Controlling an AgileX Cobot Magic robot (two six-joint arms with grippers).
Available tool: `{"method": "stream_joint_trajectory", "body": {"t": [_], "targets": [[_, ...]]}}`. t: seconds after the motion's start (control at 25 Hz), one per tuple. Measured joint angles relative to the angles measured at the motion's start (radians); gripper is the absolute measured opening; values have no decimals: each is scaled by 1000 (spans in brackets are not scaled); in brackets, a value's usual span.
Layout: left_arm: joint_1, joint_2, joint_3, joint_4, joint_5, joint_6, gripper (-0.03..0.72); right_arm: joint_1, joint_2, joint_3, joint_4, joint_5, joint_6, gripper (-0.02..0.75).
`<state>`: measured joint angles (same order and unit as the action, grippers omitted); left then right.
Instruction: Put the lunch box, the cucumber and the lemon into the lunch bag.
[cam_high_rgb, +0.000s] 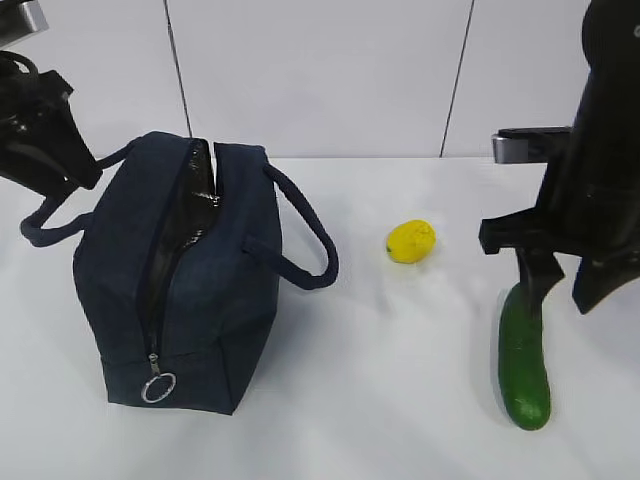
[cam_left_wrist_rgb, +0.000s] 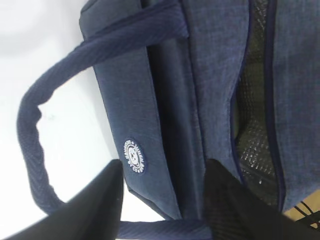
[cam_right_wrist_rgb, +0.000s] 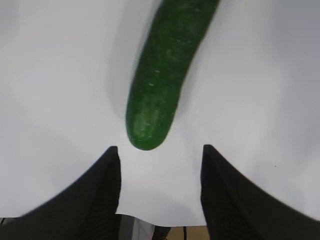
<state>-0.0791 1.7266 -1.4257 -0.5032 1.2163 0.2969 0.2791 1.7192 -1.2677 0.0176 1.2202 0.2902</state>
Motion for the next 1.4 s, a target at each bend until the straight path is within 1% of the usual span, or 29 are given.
{"method": "stream_joint_trajectory", "body": {"t": [0.08,0.16,0.72,0.8,0.92,0.96,1.04,1.2,1.4], "targets": [[0,0,0,-2,1,-1,375,0,-19,28,-41,0,41,375],[0,0,0,-10,2,-1,375,0,-28,41,-51,0,69,375],[0,0,0,-10,4,-1,375,0,-31,51,-34,-2,154,379],[0,0,0,-9,4,-1,375,0,-31,51,-34,-8,163,427],[0,0,0,-9,4,-1,375,0,-31,51,-36,-37,180,549],[0,0,0,-6,4,-1,375,0,-26,51,-40,-47,192,578],[0,0,0,-6,4,-1,375,0,-6,51,-61,-54,212,599],[0,0,0,-6,4,-1,375,0,59,51,-73,-79,222,580],[0,0,0,-6,4,-1,375,0,130,51,-84,-158,227,555]]}}
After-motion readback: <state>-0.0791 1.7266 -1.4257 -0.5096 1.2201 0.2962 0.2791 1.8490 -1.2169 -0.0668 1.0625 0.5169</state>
